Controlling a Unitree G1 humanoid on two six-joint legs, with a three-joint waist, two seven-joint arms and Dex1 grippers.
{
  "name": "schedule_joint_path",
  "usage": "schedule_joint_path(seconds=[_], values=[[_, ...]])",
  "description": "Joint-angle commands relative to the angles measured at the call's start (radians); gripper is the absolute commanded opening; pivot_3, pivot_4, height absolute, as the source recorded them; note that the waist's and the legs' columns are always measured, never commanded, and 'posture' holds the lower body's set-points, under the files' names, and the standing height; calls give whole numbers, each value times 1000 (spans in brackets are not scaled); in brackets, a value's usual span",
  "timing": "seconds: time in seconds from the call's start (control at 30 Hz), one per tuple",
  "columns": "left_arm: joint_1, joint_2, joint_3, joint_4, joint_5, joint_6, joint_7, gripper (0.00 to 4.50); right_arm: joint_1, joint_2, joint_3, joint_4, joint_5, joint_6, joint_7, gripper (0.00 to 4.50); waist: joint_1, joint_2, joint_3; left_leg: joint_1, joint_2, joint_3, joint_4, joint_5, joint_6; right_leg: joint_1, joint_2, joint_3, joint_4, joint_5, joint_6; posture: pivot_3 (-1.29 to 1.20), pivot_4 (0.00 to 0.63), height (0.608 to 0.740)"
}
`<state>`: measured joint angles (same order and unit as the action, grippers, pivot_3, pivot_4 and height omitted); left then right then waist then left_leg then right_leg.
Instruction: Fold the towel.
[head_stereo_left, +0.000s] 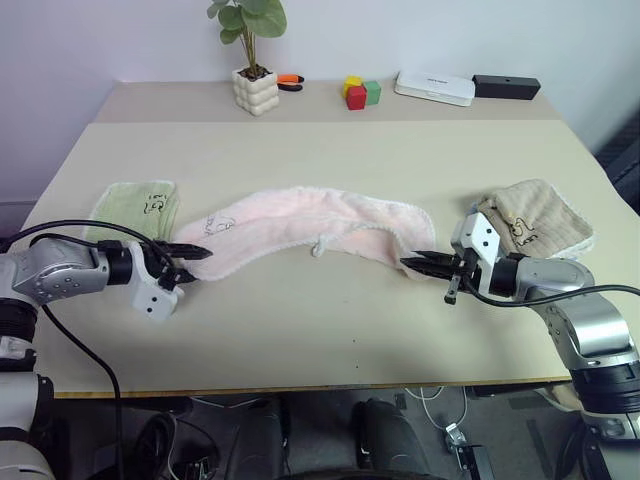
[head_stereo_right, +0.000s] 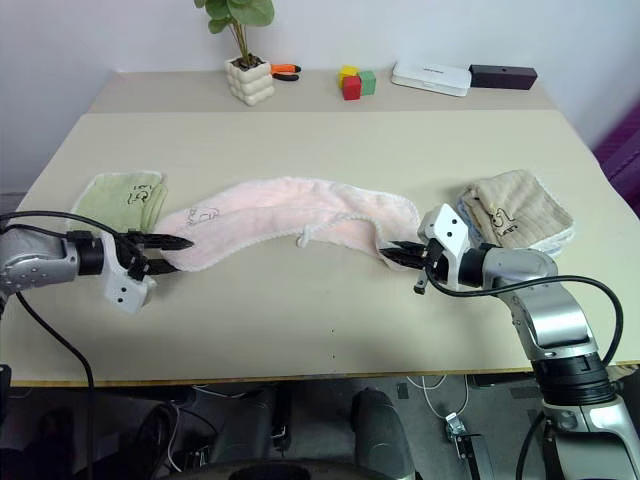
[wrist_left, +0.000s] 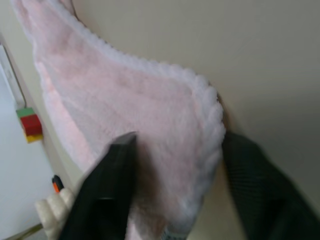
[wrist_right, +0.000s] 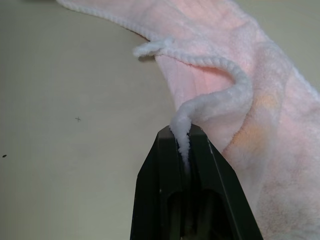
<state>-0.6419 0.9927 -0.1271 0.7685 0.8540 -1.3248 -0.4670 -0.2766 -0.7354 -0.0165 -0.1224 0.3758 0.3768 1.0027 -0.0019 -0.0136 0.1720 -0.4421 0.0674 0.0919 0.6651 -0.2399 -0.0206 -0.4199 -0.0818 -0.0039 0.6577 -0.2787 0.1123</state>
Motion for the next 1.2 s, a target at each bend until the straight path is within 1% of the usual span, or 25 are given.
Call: schedule_joint_path(seconds=[0.03, 0.07, 0.2, 0.27, 0.33, 0.37, 0.47, 0.5, 0.53, 0.57, 0.63, 0.7, 0.8, 0.83, 0.9, 0.97, 1.03, 1.1, 1.13, 1.2], values=[[-21, 18, -47, -8, -1, 27, 56, 452, 3, -5, -36, -48, 19, -3, -8, 0, 3, 0, 0, 0, 0, 0, 0, 0, 0, 0, 0, 0, 0, 0, 0, 0, 150, 735], [-23, 19, -61, -2, -15, 33, 55, 21, 4, -5, -37, -51, 21, -2, -9, 0, 6, 0, 0, 0, 0, 0, 0, 0, 0, 0, 0, 0, 0, 0, 0, 0, 150, 735], [-30, 28, -98, -14, -28, 45, 86, 21, 7, -9, -38, -57, 22, 2, -10, 0, 12, 0, 0, 0, 0, 0, 0, 0, 0, 0, 0, 0, 1, 0, 0, 0, 150, 735], [-37, 31, -108, -4, -77, 50, 74, 21, 6, -8, -38, -56, 21, 5, -11, 0, 14, 0, 0, 0, 0, 0, 0, 0, 0, 0, 0, 0, 1, 0, 0, 0, 150, 735], [-35, 28, -113, 29, -215, 51, 21, 21, 8, -12, -36, -59, 18, 6, -9, 0, 15, 0, 0, 0, 0, 0, 0, 0, 0, 0, 0, 0, 1, 0, 0, 0, 150, 735], [-31, 27, -115, 40, -294, 58, -10, 21, 8, -12, -36, -59, 18, 5, -8, 0, 15, 0, 0, 0, 0, 0, 1, 0, 0, 0, 0, 0, 1, 0, 0, 0, 150, 735], [61, 30, -121, -48, -839, 208, -290, 21, 16, -35, -56, -55, 23, -16, 19, 0, 12, 0, 0, 0, 0, 0, 1, 0, 0, -1, 0, 0, 2, 0, 0, 0, 150, 735], [86, 37, -118, -85, -960, 245, -367, 21, 19, -44, -65, -55, 28, -20, 29, 0, 12, 0, 0, 0, 0, 0, 1, 0, 0, -1, 0, 0, 3, 0, 0, 0, 150, 735], [119, 45, -107, -130, -1074, 320, -475, 21, 23, -53, -74, -57, 34, -27, 43, 0, 11, 0, 0, 0, 1, 0, 1, 0, 0, -1, 0, 0, 3, 0, 0, 0, 150, 735], [136, 52, -92, -146, -1133, 335, -530, 21, 33, -65, -84, -56, 36, -45, 63, 0, 11, 0, 0, 0, 1, 0, 1, 0, 0, -2, 0, 0, 3, 0, 0, 0, 150, 735], [183, 61, -43, -190, -1285, 449, -685, 21, 52, -95, -110, -52, 40, -77, 103, 0, 12, 0, 0, 0, 1, 0, 1, 0, 0, -2, 0, 1, 4, 0, 0, 0, 150, 735], [224, 64, 9, -215, -1391, 546, -809, 21, 77, -135, -139, -43, 45, -105, 151, 0, 13, 0, 0, 1, 1, 0, 1, 0, 0, -1, 0, 1, 5, 0, 0, 0, 150, 735], [246, 45, 72, -229, -1459, 702, -898, 21, 109, -181, -152, -15, 20, -156, 199, 0, 14, 0, 0, 1, 1, 0, 1, 0, 0, -1, 0, 1, 4, 0, 0, 0, 150, 735], [242, 32, 92, -226, -1473, 755, -903, 21, 111, -193, -150, 2, 3, -179, 206, 0, 14, 0, 0, 1, 0, 0, 1, 0, 0, -1, 0, 1, 4, 0, 0, 0, 150, 735], [213, -11, 136, -195, -1488, 872, -863, 21, 76, -203, -128, 81, -76, -276, 183, 0, 14, 0, 0, 1, 0, 0, 2, 0, 0, -1, 0, 1, 4, 0, 0, 0, 150, 735], [181, -55, 169, -161, -1470, 943, -810, 21, 16, -185, -110, 155, -132, -357, 141, 0, 14, 0, 0, 1, 0, 0, 2, 0, 0, 0, 0, 1, 4, 0, 0, 0, 150, 735], [136, -105, 186, -124, -1443, 985, -786, 21, -92, -135, -87, 221, -159, -394, 87, 0, 11, 0, 0, 1, 0, 0, 2, 0, 0, 0, 0, 0, 5, 0, 0, 0, 150, 735], [85, -147, 197, -76, -1398, 979, -754, 21, -168, -108, -60, 287, -207, -451, 52, 0, 9, 0, 0, 2, 0, 0, 2, 1, -1, -1, 1, 0, 5, 0, 0, 0, 150, 735], [46, -169, 201, -46, -1389, 996, -750, 21, -209, -91, -51, 327, -222, -467, 36, 0, 9, 0, 0, 1, 0, 0, 2, 1, -1, -1, 1, 0, 5, 0, 0, 0, 150, 735], [-87, -225, 200, 69, -1336, 1000, -671, 21, -336, -47, -20, 463, -288, -527, -34, 0, 12, -1, 0, 1, 0, 0, 2, 2, -3, -1, 1, 0, 5, 0, 0, 0, 150, 735]])
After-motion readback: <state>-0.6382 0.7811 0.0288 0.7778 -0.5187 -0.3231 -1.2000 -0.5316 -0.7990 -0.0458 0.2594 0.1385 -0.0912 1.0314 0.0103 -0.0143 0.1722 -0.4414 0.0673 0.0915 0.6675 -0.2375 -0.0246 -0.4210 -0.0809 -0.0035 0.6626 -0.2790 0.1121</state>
